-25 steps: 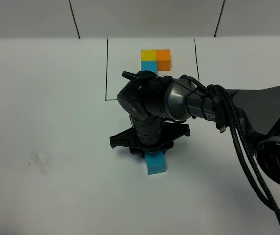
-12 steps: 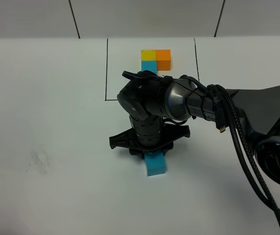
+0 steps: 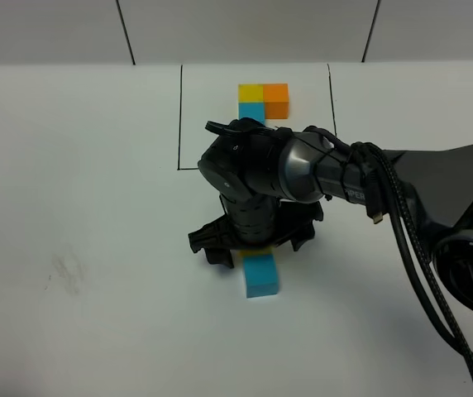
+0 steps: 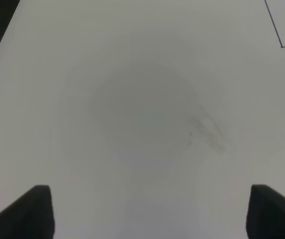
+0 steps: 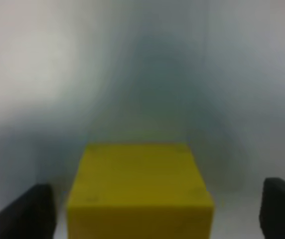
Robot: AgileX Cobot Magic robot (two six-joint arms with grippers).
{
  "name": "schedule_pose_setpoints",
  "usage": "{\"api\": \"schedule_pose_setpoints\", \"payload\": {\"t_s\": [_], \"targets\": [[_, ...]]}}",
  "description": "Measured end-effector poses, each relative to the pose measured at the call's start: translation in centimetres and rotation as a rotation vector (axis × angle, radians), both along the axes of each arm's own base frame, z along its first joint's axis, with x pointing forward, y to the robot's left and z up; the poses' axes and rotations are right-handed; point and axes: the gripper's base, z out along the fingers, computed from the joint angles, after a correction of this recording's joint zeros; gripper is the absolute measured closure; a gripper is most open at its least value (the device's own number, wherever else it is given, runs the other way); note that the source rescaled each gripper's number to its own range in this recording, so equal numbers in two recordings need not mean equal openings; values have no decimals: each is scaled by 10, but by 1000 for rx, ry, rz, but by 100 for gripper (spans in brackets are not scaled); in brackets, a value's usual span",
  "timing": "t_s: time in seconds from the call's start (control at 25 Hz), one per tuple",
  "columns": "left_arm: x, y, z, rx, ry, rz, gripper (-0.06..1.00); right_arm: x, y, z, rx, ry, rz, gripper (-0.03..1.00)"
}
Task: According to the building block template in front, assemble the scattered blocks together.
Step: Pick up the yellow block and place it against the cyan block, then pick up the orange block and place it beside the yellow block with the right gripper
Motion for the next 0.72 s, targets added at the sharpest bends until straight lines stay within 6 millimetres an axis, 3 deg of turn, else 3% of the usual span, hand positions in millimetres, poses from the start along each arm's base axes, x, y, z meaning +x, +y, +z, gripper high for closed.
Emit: {"api": "schedule_pose_setpoints", "payload": {"t_s": [0.12, 0.36, 0.72], "targets": [[0, 0, 0, 0, 0, 0, 29, 3, -3, 23, -9, -71, 76, 15], [0, 0, 0, 0, 0, 0, 29, 10, -29, 100, -131, -319, 168, 14], [0, 0, 0, 0, 0, 0, 29, 10, -119, 202, -188, -431, 50, 14]]}}
